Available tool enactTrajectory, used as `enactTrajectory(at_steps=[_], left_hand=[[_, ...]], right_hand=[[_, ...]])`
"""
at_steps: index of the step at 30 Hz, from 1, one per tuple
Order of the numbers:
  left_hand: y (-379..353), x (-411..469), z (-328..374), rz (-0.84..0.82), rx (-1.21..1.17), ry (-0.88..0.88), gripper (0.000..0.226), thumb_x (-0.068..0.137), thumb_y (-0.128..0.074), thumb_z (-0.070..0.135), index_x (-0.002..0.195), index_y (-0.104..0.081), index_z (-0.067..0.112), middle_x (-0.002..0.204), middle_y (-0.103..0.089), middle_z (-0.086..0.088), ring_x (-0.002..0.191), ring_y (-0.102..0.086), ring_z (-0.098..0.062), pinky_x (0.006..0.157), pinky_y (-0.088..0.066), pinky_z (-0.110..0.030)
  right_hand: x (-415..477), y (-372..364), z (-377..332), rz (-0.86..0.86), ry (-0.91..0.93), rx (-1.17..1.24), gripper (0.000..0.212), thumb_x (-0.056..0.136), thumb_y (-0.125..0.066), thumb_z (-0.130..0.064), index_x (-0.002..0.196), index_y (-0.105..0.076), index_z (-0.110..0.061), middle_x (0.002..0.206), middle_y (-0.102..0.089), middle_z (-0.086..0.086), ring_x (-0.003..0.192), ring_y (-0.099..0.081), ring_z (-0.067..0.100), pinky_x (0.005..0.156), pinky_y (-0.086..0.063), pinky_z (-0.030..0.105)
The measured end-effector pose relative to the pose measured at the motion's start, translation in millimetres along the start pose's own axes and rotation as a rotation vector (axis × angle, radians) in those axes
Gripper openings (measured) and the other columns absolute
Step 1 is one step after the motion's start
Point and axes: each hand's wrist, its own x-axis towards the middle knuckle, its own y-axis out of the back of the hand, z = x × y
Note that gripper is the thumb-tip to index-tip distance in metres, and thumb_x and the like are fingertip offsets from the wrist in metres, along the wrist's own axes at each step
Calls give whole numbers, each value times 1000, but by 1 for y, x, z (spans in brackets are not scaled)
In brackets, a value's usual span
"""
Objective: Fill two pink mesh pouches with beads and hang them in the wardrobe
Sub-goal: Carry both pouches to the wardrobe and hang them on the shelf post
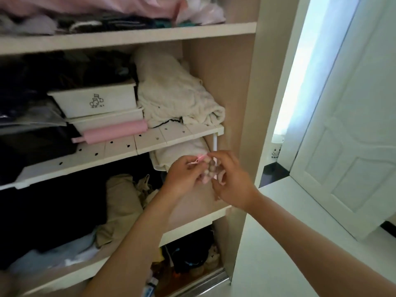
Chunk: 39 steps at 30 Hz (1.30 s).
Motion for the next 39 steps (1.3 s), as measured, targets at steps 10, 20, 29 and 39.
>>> enactTrajectory(at_steps=[10,20,29,39], left_hand=[[-4,-14,130,11,-32,-304,27,95,-64,31,121,-67,22,108,-72,-1,90,-73,-12,76,-62,-32],[14,7,245,131,372,-788,33,90,-68,22,121,-62,30,113,-65,16,95,-62,3,80,-46,-9],[36,62,286,373,1227,-1076,39,89,-52,40,123,-64,27,120,-64,3,115,-50,-23,98,-32,-36],[23,70,263,231,1281,-1099,54,88,-53,31,139,-50,13,146,-49,-5,135,-42,-23,116,-24,-36]], right_hand=[[56,100,-80,229,288,-120,41,85,-80,-4,123,-67,-12,122,-63,2,100,-57,-5,84,-45,6],[141,168,-141,453,337,-199,27,87,-77,-7,112,-70,-14,107,-64,-2,91,-57,-13,82,-43,3],[222,171,-138,378,49,-353,25,91,-71,-24,114,-68,-15,109,-71,8,90,-70,27,77,-57,42],[224,175,-134,267,-29,-452,36,97,-59,-16,131,-66,-19,131,-60,11,105,-66,30,89,-52,33]])
